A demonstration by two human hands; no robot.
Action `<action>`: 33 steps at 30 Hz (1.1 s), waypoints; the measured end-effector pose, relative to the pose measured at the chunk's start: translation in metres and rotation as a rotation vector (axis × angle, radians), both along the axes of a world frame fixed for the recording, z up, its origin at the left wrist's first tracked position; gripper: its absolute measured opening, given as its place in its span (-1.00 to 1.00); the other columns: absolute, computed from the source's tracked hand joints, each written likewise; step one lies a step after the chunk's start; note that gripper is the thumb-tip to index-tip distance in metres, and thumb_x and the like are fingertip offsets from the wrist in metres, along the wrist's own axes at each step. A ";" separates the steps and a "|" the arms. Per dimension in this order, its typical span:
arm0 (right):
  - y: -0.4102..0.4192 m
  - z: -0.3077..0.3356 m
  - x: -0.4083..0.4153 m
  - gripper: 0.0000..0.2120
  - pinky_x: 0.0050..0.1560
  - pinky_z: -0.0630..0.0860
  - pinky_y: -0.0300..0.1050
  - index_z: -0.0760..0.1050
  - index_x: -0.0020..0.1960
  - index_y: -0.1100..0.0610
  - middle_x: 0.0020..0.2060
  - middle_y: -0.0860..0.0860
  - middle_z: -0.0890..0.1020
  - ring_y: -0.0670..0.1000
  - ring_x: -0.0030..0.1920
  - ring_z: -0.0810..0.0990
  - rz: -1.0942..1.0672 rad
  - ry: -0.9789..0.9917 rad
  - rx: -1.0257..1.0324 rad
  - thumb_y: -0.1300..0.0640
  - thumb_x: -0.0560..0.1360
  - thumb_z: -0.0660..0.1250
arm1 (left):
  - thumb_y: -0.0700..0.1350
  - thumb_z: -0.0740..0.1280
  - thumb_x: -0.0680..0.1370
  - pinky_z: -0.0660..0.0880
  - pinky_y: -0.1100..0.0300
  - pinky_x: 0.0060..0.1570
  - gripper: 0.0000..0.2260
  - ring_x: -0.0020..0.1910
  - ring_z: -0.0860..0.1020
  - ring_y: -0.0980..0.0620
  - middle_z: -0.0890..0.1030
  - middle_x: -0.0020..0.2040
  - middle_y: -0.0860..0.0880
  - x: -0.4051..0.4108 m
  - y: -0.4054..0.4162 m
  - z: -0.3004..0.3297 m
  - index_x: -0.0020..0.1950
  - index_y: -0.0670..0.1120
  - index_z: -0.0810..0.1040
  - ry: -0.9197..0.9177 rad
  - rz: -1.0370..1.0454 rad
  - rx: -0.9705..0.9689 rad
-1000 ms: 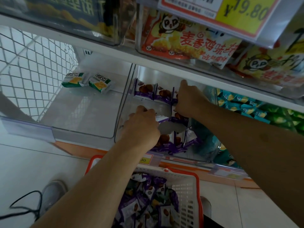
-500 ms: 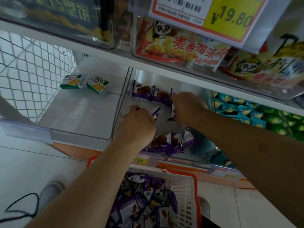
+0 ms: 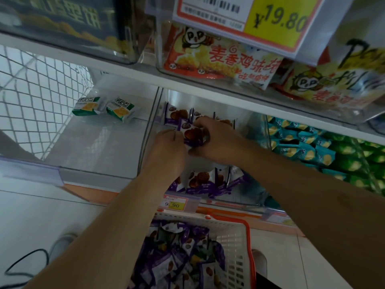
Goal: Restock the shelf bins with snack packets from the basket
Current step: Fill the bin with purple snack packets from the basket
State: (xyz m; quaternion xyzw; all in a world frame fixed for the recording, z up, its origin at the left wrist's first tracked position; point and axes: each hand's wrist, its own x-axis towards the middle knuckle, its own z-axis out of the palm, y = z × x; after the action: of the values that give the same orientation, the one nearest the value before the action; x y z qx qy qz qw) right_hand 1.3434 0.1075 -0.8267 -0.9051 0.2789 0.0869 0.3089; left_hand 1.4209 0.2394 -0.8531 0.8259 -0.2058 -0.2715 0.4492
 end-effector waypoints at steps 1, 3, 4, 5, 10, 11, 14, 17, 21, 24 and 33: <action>0.000 -0.004 0.001 -0.43 -0.01 0.47 -0.18 0.49 0.34 0.04 0.12 -0.03 0.60 -0.01 0.12 0.59 -0.032 -0.027 -0.045 0.01 0.41 0.62 | -0.09 0.12 0.73 0.40 0.06 -0.03 -0.67 0.15 0.56 -0.31 0.61 0.13 -0.32 -0.002 0.001 0.000 0.18 -0.29 0.56 -0.013 0.004 0.013; -0.001 -0.010 0.007 -0.51 -0.07 0.50 -0.16 0.49 0.29 0.08 0.06 0.01 0.60 0.01 0.05 0.59 -0.104 -0.029 -0.095 0.03 0.44 0.59 | -0.05 0.13 0.72 0.47 -0.03 0.05 -0.70 0.17 0.56 -0.28 0.58 0.19 -0.27 -0.005 0.003 0.000 0.29 -0.22 0.49 -0.072 0.007 0.069; -0.001 -0.013 0.011 -0.51 -0.09 0.52 -0.13 0.47 0.29 0.10 0.05 0.01 0.59 0.01 0.02 0.58 -0.134 -0.024 -0.098 0.01 0.46 0.57 | -0.05 0.15 0.72 0.50 -0.06 0.08 -0.70 0.17 0.55 -0.26 0.56 0.21 -0.25 -0.008 0.004 0.000 0.34 -0.20 0.44 -0.124 -0.010 0.104; 0.000 -0.018 0.017 -0.50 -0.14 0.54 -0.11 0.43 0.28 0.11 0.02 0.02 0.59 0.00 -0.02 0.58 -0.157 -0.027 -0.092 -0.01 0.47 0.56 | -0.06 0.16 0.71 0.51 -0.08 0.10 -0.71 0.16 0.54 -0.24 0.53 0.21 -0.25 -0.011 0.005 -0.002 0.36 -0.20 0.40 -0.178 -0.034 0.126; 0.009 -0.032 0.042 -0.65 -0.32 0.38 -0.22 0.41 0.27 0.15 0.00 0.07 0.56 -0.08 -0.20 0.46 -0.082 0.079 -0.117 0.00 0.60 0.39 | -0.08 0.17 0.65 0.56 -0.13 0.05 -0.58 0.11 0.53 -0.22 0.47 0.26 -0.25 -0.014 0.007 -0.006 0.46 -0.23 0.26 -0.331 -0.105 0.267; 0.008 -0.034 0.044 -0.63 -0.30 0.42 -0.20 0.42 0.30 0.14 0.03 0.09 0.57 -0.06 -0.19 0.48 -0.087 0.089 -0.115 -0.01 0.59 0.39 | -0.07 0.19 0.65 0.57 -0.14 0.03 -0.55 0.10 0.55 -0.25 0.49 0.27 -0.26 -0.015 0.007 -0.004 0.49 -0.22 0.23 -0.316 -0.108 0.276; 0.005 -0.037 0.042 -0.62 -0.09 0.65 0.02 0.48 0.30 0.00 0.02 0.07 0.61 0.06 -0.09 0.60 -0.063 0.129 -0.195 -0.09 0.54 0.41 | -0.08 0.21 0.66 0.51 -0.02 -0.17 -0.63 -0.04 0.59 -0.17 0.57 0.16 -0.22 -0.015 0.008 0.001 0.45 -0.14 0.29 -0.291 -0.168 0.330; 0.005 -0.039 0.035 -0.60 -0.02 0.67 0.07 0.47 0.34 -0.04 0.01 0.03 0.62 0.07 -0.04 0.63 -0.017 0.036 -0.201 -0.08 0.54 0.41 | -0.05 0.30 0.65 0.51 0.03 -0.17 -0.63 -0.09 0.56 -0.11 0.57 0.11 -0.15 -0.016 0.011 0.005 0.41 -0.11 0.35 -0.331 -0.257 0.379; 0.004 -0.037 0.023 -0.47 0.05 0.65 -0.02 0.38 0.49 0.02 0.04 0.01 0.67 0.04 0.05 0.67 -0.184 -0.101 0.111 0.14 0.57 0.43 | 0.00 0.43 0.58 0.56 -0.02 0.05 -0.55 0.09 0.55 -0.17 0.47 0.21 -0.17 -0.015 0.018 0.003 0.37 -0.09 0.33 -0.398 -0.392 0.452; 0.005 -0.027 0.010 -0.55 0.09 0.69 0.13 0.51 0.37 0.01 -0.01 0.00 0.69 0.06 0.02 0.70 -0.342 -0.168 0.290 0.36 0.55 0.31 | -0.11 0.36 0.61 0.50 0.01 -0.10 -0.69 0.00 0.55 -0.14 0.54 0.15 -0.19 -0.016 0.017 0.005 0.29 -0.13 0.36 -0.403 -0.338 0.412; 0.027 0.007 -0.040 -0.42 -0.15 0.67 -0.15 0.54 0.24 -0.08 0.09 -0.11 0.64 -0.08 0.07 0.64 -0.369 -0.354 0.405 0.49 0.43 0.28 | -0.19 0.40 0.58 0.63 -0.10 0.14 -0.85 -0.02 0.71 -0.13 0.75 -0.07 -0.10 -0.015 0.008 0.027 -0.01 0.05 0.71 0.345 0.024 -0.221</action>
State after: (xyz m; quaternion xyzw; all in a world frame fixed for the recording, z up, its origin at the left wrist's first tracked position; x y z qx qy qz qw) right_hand 1.3034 0.1341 -0.8195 -0.7606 0.3572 -0.0756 0.5368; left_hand 1.4060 0.2469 -0.8262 0.7151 -0.1443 -0.3794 0.5691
